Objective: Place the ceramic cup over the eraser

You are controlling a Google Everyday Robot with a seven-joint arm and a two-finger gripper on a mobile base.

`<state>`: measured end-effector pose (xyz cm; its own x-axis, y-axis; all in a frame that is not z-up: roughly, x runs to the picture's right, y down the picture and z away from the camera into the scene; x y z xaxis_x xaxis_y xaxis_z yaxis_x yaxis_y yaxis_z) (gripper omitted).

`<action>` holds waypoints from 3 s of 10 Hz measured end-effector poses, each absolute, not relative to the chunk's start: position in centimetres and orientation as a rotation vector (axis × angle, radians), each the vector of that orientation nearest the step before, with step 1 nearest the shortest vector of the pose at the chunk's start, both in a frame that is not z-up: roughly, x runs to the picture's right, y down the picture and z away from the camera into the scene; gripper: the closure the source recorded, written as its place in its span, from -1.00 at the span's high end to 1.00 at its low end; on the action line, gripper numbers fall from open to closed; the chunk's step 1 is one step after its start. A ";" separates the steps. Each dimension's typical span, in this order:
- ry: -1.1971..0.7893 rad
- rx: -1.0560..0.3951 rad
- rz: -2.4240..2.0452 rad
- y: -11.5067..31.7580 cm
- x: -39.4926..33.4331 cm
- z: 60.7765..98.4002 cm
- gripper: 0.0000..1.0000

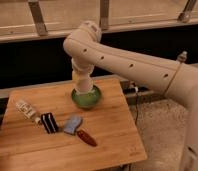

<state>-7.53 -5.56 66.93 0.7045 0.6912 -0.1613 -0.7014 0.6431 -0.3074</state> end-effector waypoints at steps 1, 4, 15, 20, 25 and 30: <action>0.024 -0.372 0.774 -4.9 -8.4 66.1 -1.00; -0.020 -0.431 0.669 -2.5 -13.8 63.3 -1.00; -0.152 -0.537 0.524 -0.3 -19.5 60.1 -1.00; -0.088 -0.559 0.409 2.5 -20.9 57.3 -1.00; -0.067 -0.582 0.344 5.3 -21.7 56.3 -1.00; -0.107 -0.600 0.311 5.3 -23.4 58.2 -1.00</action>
